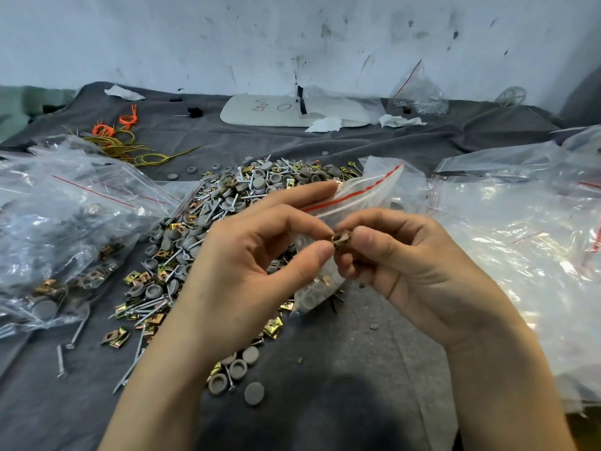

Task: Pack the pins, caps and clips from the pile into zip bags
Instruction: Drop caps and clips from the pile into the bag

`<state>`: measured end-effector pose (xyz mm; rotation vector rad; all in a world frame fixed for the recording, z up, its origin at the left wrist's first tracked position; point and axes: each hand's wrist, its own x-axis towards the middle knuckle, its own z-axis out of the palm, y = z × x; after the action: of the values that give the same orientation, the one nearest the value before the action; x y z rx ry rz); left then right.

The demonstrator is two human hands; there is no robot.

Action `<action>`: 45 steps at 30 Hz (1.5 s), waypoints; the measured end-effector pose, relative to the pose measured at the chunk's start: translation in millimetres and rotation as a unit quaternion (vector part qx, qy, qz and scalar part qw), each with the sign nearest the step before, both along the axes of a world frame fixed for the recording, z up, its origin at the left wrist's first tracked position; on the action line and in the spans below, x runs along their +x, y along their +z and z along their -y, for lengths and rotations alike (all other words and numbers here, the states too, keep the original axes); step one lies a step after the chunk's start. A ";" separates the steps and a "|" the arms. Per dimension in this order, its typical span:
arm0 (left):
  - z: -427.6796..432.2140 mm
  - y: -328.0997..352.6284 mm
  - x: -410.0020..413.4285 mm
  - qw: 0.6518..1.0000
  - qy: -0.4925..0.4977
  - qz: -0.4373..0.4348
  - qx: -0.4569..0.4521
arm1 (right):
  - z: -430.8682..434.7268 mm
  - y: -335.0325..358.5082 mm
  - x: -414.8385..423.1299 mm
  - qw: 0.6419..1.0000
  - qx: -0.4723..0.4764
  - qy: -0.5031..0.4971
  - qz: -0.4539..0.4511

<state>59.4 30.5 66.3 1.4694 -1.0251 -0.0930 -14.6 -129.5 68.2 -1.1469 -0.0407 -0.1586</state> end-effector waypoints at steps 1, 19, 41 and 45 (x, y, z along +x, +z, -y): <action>-0.2 -0.3 0.3 1.000 -0.002 0.003 0.000 | -0.3 -0.1 0.6 1.000 0.011 0.005 -0.004; 1.9 -1.6 3.9 0.995 0.061 0.080 -0.002 | -13.1 -5.3 5.6 0.999 0.031 -0.017 0.007; 2.6 -12.5 16.4 0.976 0.178 0.124 -0.018 | 17.8 -12.9 8.9 0.980 -0.008 -0.194 0.050; -1.8 -9.7 17.9 0.964 0.200 0.176 -0.009 | 18.7 -4.9 2.3 0.967 -0.053 -0.227 0.105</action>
<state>77.3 32.3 56.6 1.6847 -0.9812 0.4818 -12.3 -148.2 63.3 -1.2287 0.0274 -0.6917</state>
